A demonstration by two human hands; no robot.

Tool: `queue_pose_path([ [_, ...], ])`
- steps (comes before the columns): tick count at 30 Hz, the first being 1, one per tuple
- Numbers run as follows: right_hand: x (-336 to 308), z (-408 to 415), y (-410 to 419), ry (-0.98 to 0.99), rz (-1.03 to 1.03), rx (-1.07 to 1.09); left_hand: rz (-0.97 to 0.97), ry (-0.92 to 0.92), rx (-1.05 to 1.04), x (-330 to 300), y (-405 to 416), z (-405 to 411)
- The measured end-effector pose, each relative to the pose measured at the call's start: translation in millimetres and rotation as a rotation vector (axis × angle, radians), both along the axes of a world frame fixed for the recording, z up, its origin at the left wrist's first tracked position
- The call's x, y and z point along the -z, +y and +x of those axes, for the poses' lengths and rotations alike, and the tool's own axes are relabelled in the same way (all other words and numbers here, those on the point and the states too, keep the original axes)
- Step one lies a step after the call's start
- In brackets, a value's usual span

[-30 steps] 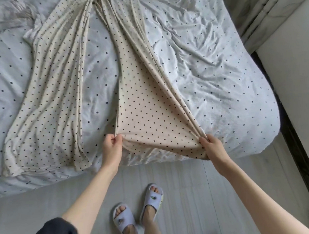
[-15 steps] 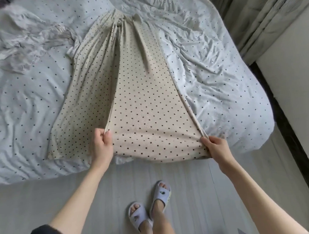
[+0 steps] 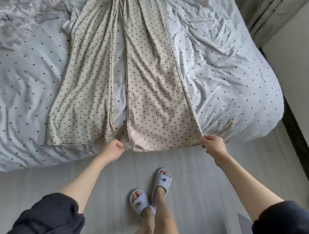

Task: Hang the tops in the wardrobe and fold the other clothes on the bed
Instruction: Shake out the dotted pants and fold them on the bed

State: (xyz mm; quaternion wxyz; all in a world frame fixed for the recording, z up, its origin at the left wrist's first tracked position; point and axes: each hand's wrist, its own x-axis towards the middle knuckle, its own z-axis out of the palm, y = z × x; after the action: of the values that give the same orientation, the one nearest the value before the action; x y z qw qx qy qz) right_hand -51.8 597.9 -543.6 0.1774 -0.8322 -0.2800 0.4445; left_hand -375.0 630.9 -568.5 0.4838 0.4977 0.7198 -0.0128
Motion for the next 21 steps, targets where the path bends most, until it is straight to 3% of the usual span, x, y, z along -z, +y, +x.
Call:
queue_pose_path([
  [6,-0.3,-26.3,34.8,-0.013,-0.048,-0.117,0.020,0.020,-0.088,0.1,20.2,-40.5],
  [12,-13.1,-92.2,107.6,0.012,0.100,-0.340,0.184,0.072,-0.196,-10.6,72.4,-80.3],
  [21,-9.2,-221.3,152.8,-0.077,0.313,-1.041,0.221,0.350,-0.383,-1.1,119.2,-162.0],
])
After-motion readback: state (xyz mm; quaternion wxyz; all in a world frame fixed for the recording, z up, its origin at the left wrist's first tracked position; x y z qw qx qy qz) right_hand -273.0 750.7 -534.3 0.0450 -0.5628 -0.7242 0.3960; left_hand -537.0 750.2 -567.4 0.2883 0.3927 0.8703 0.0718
